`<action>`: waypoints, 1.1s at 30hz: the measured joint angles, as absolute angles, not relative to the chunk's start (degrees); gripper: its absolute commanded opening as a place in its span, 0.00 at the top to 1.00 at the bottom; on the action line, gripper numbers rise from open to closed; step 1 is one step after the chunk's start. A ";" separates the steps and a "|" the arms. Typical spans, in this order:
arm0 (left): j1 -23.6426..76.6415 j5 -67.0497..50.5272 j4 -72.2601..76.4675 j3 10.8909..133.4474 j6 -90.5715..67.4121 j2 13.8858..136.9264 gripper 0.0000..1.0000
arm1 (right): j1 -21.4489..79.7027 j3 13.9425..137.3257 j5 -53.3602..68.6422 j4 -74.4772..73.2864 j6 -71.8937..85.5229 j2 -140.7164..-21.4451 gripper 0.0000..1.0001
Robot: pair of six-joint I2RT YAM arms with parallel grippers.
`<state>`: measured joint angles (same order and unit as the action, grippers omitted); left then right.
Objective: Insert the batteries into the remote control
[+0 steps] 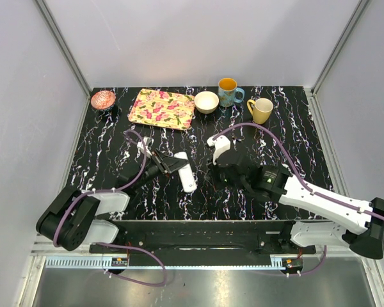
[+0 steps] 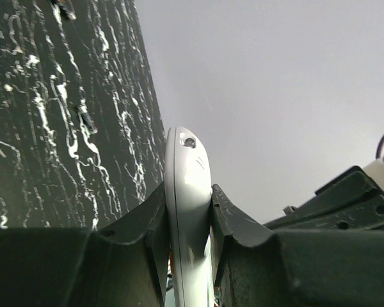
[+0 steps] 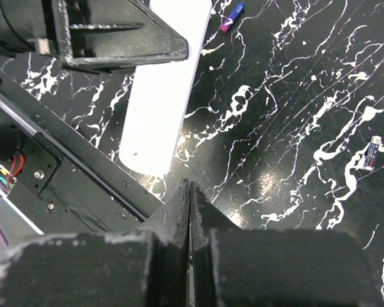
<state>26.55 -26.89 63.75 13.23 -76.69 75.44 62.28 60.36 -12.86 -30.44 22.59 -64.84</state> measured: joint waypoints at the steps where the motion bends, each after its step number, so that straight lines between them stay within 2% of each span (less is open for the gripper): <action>1: 26.55 -27.66 64.27 13.45 -77.14 75.77 1.00 | 62.28 60.45 -12.86 -30.65 22.35 -65.28 0.64; 2: 26.55 -28.38 64.64 13.82 -77.60 75.92 1.00 | 62.28 60.45 -12.80 -30.92 22.24 -65.41 0.51; 3: 26.55 -29.08 64.82 14.22 -77.95 75.94 1.00 | 62.26 60.62 -12.82 -31.48 21.63 -65.52 0.30; 7: 26.52 -30.33 63.90 15.64 -77.84 75.33 1.00 | 62.33 61.84 -12.53 -32.38 19.81 -65.93 0.12; 8: 26.52 -30.46 62.96 15.94 -77.47 74.87 1.00 | 62.33 61.89 -12.36 -32.36 19.49 -65.91 0.11; 12: 26.55 -30.61 56.62 17.50 -74.85 71.72 1.00 | 62.37 61.91 -10.92 -31.97 18.61 -65.91 0.12; 17: 26.52 -30.57 49.43 20.03 -71.59 68.34 1.00 | 63.07 62.61 -10.00 -31.07 17.89 -67.42 0.22; 26: 26.52 -30.20 42.92 20.88 -68.99 67.31 1.00 | 63.99 65.49 -8.93 -31.11 17.85 -71.72 0.23; 33: 26.52 -29.04 39.53 20.88 -67.24 64.69 1.00 | 64.12 71.46 -8.95 -32.80 22.70 -77.23 0.28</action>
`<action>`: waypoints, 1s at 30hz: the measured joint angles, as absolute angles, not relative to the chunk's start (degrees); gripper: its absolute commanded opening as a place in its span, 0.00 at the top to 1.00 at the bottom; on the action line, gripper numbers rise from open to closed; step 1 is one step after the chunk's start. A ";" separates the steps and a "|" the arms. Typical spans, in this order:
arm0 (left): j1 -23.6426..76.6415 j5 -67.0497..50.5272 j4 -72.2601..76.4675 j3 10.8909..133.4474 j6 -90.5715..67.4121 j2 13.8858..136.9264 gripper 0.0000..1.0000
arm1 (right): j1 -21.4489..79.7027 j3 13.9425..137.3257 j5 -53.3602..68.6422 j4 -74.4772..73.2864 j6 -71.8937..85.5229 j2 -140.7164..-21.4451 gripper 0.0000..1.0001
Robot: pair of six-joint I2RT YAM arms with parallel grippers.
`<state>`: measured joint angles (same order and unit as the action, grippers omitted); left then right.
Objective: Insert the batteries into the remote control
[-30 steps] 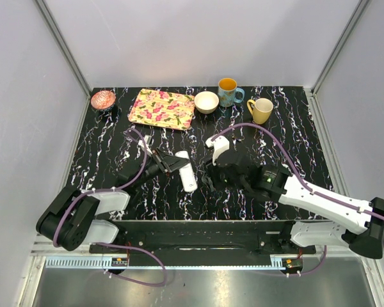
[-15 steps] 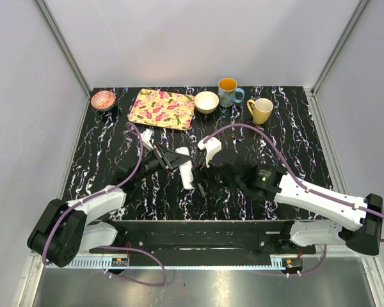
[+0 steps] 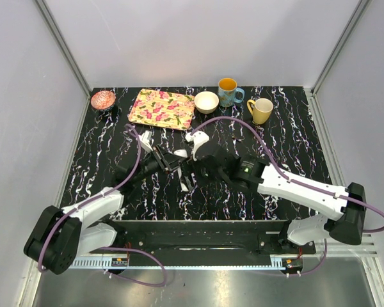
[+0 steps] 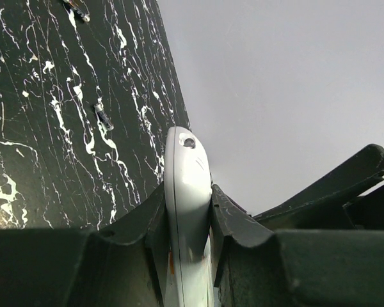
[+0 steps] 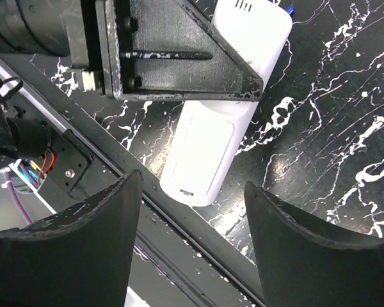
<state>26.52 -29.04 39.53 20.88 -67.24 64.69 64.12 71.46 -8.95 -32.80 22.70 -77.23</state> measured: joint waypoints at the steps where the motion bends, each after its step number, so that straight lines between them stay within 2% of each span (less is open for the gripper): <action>1: 26.55 -28.80 38.94 20.88 -66.92 64.10 1.00 | 64.12 72.05 -8.93 -32.99 23.49 -77.82 0.30; 8: 26.55 -27.20 36.16 21.06 -64.97 61.43 1.00 | 64.12 74.37 -8.95 -35.66 27.29 -81.19 0.46; 12: 26.52 -26.70 35.53 21.10 -64.58 61.10 1.00 | 64.12 74.54 -8.93 -36.40 28.10 -82.00 0.51; 19: 26.52 -26.30 35.53 21.12 -64.40 61.10 1.00 | 64.12 74.56 -8.82 -36.42 28.38 -82.30 0.50; 25: 26.55 -26.28 35.53 21.17 -64.40 61.08 1.00 | 64.12 74.56 -7.94 -36.40 28.47 -82.54 0.43; 30: 26.55 -26.28 35.51 21.19 -64.40 60.90 1.00 | 64.14 74.56 -7.79 -36.40 28.51 -82.67 0.46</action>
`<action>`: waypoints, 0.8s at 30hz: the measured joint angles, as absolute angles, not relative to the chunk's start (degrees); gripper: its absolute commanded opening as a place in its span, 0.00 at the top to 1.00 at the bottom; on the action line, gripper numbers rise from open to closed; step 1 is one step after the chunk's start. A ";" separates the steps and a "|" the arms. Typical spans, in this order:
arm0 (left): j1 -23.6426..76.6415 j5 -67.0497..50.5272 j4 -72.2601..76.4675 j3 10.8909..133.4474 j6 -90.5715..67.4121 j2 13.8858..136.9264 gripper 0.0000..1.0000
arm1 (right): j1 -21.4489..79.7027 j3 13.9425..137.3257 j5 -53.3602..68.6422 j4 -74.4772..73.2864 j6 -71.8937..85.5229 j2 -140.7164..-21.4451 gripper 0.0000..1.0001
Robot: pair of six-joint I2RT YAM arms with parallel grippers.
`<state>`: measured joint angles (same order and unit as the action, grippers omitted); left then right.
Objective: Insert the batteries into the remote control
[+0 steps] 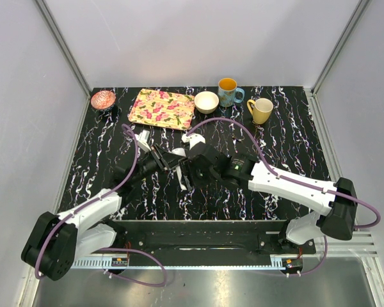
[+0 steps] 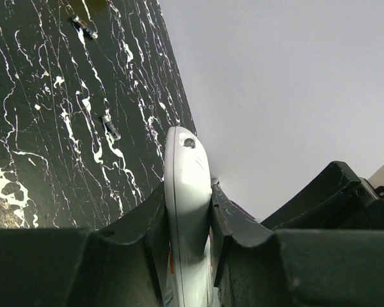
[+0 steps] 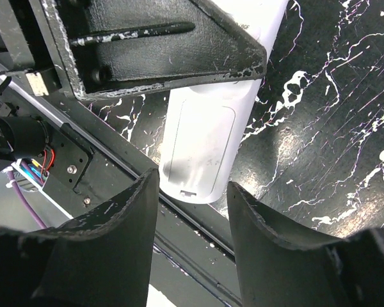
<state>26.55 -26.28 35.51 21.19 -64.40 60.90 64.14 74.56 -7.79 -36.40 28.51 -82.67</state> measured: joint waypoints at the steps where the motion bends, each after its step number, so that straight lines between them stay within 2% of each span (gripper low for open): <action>1: 26.55 -26.28 35.53 21.19 -64.40 60.80 1.00 | 64.14 74.56 -7.79 -36.40 28.53 -82.72 0.48; 24: 26.55 -25.71 33.89 21.19 -64.01 59.22 1.00 | 64.14 74.56 -7.51 -36.36 28.80 -83.44 0.87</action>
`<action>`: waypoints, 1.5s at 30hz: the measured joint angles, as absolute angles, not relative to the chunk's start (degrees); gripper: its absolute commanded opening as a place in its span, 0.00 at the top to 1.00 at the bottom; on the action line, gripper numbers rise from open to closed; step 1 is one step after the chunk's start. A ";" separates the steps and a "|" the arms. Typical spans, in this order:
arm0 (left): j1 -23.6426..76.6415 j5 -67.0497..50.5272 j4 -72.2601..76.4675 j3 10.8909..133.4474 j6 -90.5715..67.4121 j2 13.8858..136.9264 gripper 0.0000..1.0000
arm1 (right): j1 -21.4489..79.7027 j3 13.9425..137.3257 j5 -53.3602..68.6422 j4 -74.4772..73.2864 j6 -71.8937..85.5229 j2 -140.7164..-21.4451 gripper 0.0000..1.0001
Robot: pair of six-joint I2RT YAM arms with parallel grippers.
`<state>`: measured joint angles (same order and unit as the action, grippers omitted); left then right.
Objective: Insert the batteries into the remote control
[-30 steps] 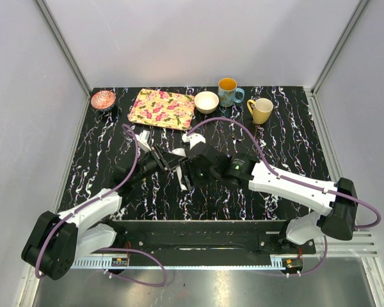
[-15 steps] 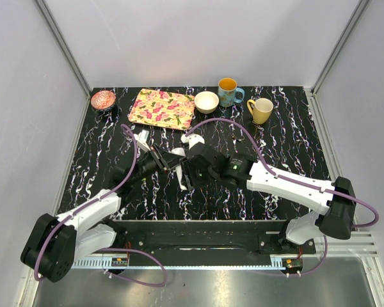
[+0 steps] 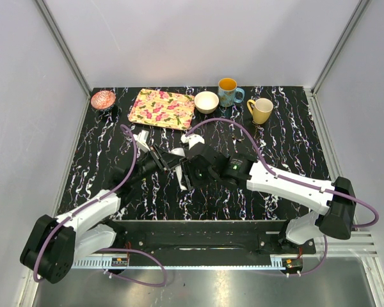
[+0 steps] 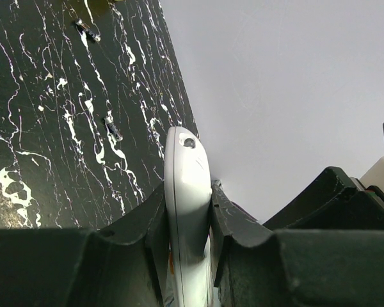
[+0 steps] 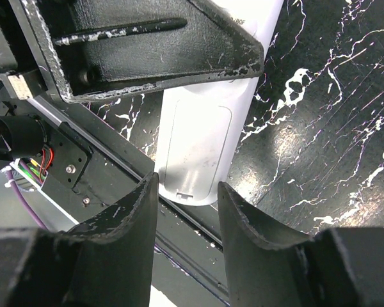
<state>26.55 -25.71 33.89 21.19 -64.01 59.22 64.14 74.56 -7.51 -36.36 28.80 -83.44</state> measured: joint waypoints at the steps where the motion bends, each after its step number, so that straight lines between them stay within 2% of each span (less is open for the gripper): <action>1: 26.52 -25.65 33.87 21.19 -63.90 59.22 1.00 | 64.14 74.56 -7.51 -36.36 28.80 -83.44 0.88; 6: 26.55 -25.21 32.93 21.19 -63.18 59.16 1.00 | 64.14 74.56 -7.86 -36.40 28.80 -83.44 1.00; 12: 26.52 -24.88 32.32 21.19 -62.76 58.87 1.00 | 64.14 74.56 -7.88 -36.77 28.80 -83.44 1.00; 14: 26.52 -24.82 32.25 21.19 -62.76 58.85 1.00 | 64.14 74.56 -7.90 -37.01 28.80 -83.44 0.87; 16: 26.55 -24.77 32.23 21.19 -62.74 58.85 1.00 | 64.14 74.56 -7.94 -37.21 28.80 -83.37 0.79; 17: 26.52 -24.71 32.23 21.19 -62.74 58.85 1.00 | 64.14 74.56 -7.99 -37.23 28.80 -83.24 0.79; 18: 26.52 -24.62 32.23 21.19 -62.72 58.85 1.00 | 64.14 74.54 -8.08 -37.19 28.86 -83.00 0.85; 19: 26.52 -24.53 32.23 21.19 -62.72 58.85 1.00 | 64.14 74.48 -8.16 -37.10 28.97 -82.50 1.00; 27: 26.52 -23.33 32.18 21.19 -62.24 58.78 1.00 | 64.14 69.84 -11.00 -33.15 29.95 -71.68 1.00; 28: 26.52 -23.09 32.08 21.19 -62.13 58.59 1.00 | 64.12 68.69 -11.62 -32.34 30.33 -70.08 0.83; 29: 26.55 -22.83 32.01 21.19 -62.11 58.37 1.00 | 63.88 67.88 -12.08 -31.90 30.65 -69.14 0.58; 30: 26.52 -22.48 31.99 21.19 -62.08 58.04 1.00 | 63.55 66.92 -12.49 -31.46 31.24 -68.31 0.24; 31: 26.52 -22.17 31.99 21.19 -62.06 57.76 1.00 | 63.11 66.19 -12.51 -31.18 31.75 -67.88 0.21; 32: 26.55 -21.93 31.97 21.19 -62.02 57.47 1.00 | 62.67 65.69 -12.58 -31.05 32.40 -67.81 0.26; 34: 26.55 -21.69 31.94 21.19 -61.93 57.23 1.00 | 62.00 64.82 -12.60 -31.07 32.86 -68.07 1.00; 45: 26.55 -19.62 30.39 21.17 -61.95 56.21 1.00 | 61.84 63.00 -12.49 -29.04 36.34 -67.92 1.00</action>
